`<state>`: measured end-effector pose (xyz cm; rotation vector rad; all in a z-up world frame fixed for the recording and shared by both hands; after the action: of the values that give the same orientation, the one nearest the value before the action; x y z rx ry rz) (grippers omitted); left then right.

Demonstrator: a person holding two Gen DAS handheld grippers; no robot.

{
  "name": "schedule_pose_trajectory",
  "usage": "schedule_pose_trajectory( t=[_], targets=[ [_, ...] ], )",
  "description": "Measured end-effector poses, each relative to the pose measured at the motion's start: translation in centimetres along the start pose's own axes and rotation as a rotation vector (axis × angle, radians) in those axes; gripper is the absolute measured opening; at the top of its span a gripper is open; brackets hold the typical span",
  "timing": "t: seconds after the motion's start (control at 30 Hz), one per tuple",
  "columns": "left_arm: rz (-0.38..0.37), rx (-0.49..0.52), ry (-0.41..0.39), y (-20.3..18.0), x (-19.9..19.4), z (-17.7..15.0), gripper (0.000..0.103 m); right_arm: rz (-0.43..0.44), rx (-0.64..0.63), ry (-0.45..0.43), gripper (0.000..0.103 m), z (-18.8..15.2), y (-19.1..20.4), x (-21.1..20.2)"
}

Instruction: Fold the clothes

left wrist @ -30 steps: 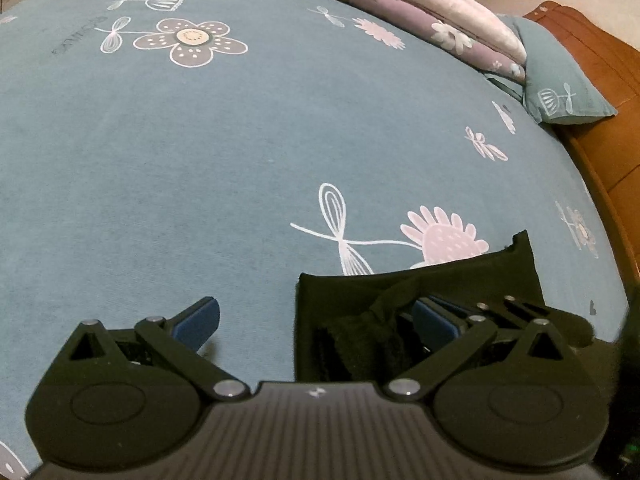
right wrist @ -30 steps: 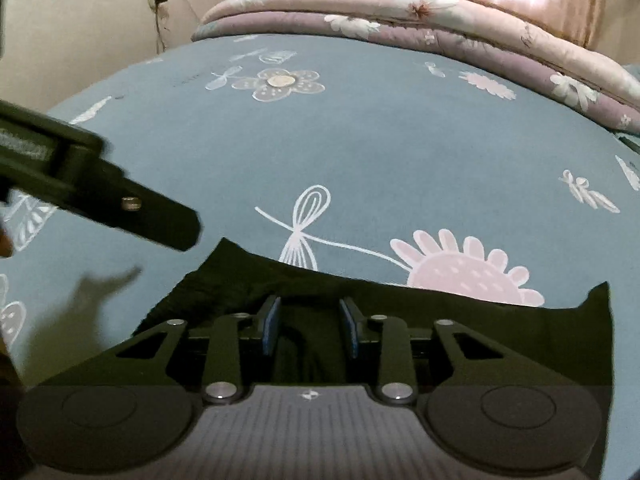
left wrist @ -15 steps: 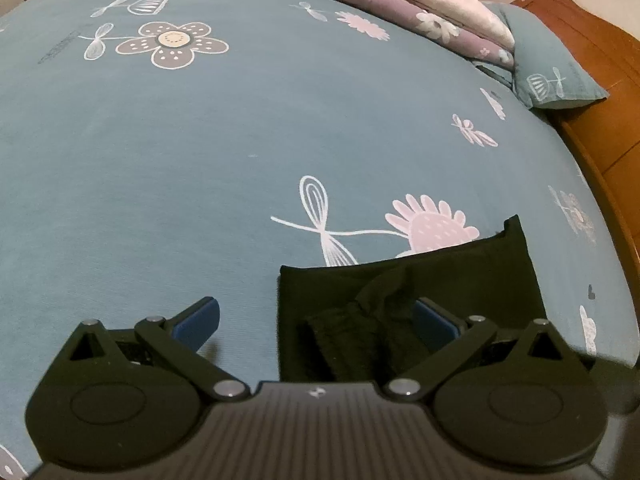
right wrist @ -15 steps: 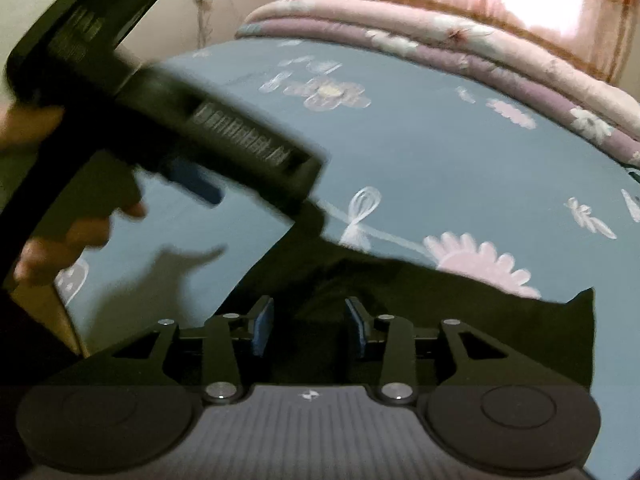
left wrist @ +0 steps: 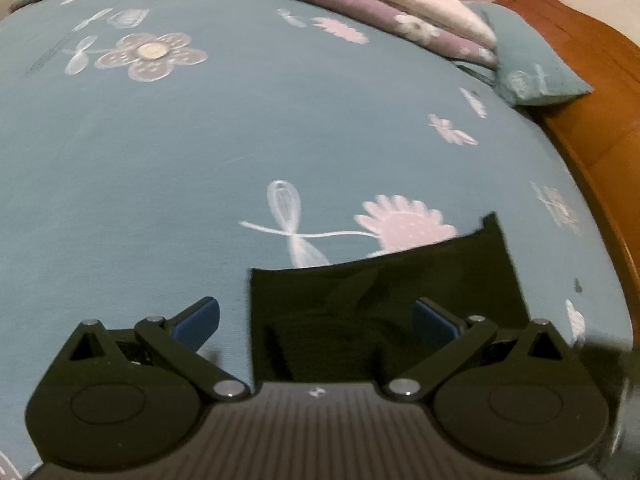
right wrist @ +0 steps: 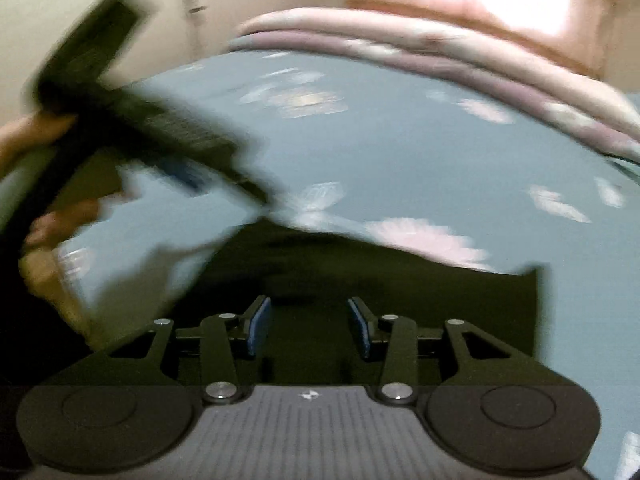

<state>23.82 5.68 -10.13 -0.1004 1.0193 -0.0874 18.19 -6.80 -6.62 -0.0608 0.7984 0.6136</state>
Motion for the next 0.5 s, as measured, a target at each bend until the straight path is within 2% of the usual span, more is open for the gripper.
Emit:
schedule_pose_trajectory(
  t=[0.13,0.27,0.37,0.5],
  targets=[
    [-0.089,0.088,0.008,-3.6,-0.3,-0.5,0.102,-0.158,0.181,-0.055,0.047,-0.1,-9.4,-2.1],
    [-0.121,0.210,0.087,-7.0,1.8,-1.9,0.102,-0.206,0.328,-0.119,0.044,-0.3,-16.8,-1.9],
    [-0.047,0.283,0.123,-8.1,3.8,-2.9,0.102,-0.181,0.398,-0.132,0.041,-0.3,-20.3,-0.5],
    [-0.032,0.330,0.124,-8.5,4.1,-3.3,0.102,-0.083,0.443,-0.096,0.041,-0.5,-22.9,2.6]
  ],
)
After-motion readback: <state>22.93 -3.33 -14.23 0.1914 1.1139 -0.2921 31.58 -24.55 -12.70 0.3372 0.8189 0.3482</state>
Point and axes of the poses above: each gripper's, at about its wrist camera, not at the fingertips, and x roughly the way its jaws point, y to its left, z to its top, the point moved 6 cm from there along x, roughly the way its jaws point, and after that the axes turned 14 degrees about z, right-handed, at the moved point
